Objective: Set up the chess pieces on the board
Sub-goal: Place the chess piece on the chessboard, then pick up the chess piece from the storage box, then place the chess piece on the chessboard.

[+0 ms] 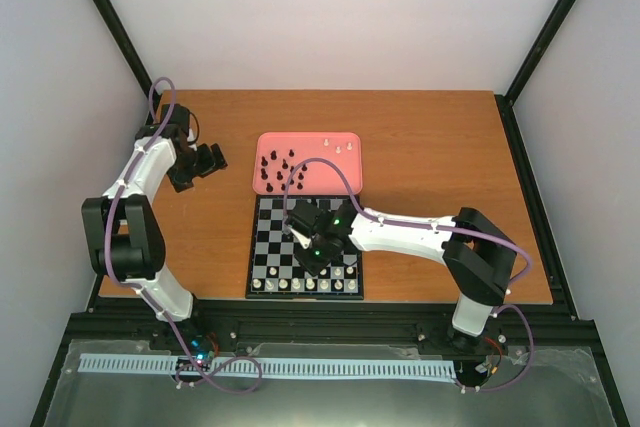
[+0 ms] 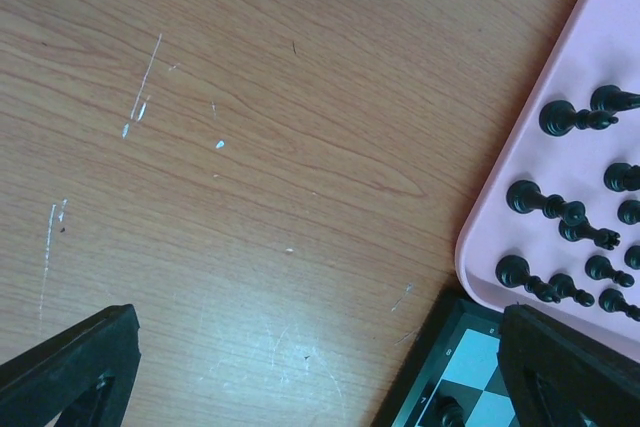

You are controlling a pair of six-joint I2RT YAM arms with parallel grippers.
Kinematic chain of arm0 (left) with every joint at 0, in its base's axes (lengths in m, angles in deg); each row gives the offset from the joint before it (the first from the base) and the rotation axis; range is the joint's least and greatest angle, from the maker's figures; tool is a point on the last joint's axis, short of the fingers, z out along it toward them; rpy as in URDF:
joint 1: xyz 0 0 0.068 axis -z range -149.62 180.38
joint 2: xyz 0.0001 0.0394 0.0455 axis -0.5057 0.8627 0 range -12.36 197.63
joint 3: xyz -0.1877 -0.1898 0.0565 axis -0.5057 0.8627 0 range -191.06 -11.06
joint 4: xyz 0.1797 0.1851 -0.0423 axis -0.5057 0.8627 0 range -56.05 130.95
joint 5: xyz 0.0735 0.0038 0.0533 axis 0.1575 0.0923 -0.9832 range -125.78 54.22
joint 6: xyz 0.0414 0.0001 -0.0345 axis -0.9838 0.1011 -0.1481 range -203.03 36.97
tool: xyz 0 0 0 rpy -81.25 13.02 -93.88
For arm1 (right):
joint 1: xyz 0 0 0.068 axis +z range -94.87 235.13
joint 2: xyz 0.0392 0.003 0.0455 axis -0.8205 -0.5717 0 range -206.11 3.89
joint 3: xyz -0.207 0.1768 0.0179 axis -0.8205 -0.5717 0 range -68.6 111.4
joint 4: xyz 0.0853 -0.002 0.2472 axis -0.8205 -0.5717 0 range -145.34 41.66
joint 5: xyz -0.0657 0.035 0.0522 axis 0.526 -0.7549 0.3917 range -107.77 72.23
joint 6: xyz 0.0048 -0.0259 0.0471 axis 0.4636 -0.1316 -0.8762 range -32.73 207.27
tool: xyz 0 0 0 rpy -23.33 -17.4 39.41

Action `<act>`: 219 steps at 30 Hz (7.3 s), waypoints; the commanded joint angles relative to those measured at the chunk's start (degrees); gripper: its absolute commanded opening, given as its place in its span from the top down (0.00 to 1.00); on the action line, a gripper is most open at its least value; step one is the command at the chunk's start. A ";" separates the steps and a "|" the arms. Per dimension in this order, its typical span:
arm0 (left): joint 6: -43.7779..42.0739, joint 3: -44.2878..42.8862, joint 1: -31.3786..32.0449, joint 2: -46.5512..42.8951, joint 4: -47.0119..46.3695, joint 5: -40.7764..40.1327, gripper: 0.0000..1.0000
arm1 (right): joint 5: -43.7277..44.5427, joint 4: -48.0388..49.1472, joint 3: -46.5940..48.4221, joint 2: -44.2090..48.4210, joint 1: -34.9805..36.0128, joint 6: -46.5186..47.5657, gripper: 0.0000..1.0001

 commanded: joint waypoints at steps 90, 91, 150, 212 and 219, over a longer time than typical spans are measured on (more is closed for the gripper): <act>-0.95 -0.98 0.31 -3.12 0.06 0.08 0.00 | 11.08 -10.86 32.75 -11.18 -16.99 5.12 0.50; -0.95 -1.06 0.38 -3.21 0.15 0.14 0.00 | 11.54 -11.76 35.58 -13.48 -18.76 4.47 0.50; -0.69 -4.24 0.36 7.16 0.44 1.20 0.00 | 8.56 -15.00 71.56 -51.25 -34.53 6.36 0.70; -0.49 -0.80 0.36 3.08 -1.38 0.75 0.00 | -2.21 2.21 7.99 0.14 -7.46 5.02 0.91; -0.45 -0.35 0.41 1.05 -1.49 0.61 0.00 | -2.28 5.54 3.16 0.08 0.24 4.32 0.90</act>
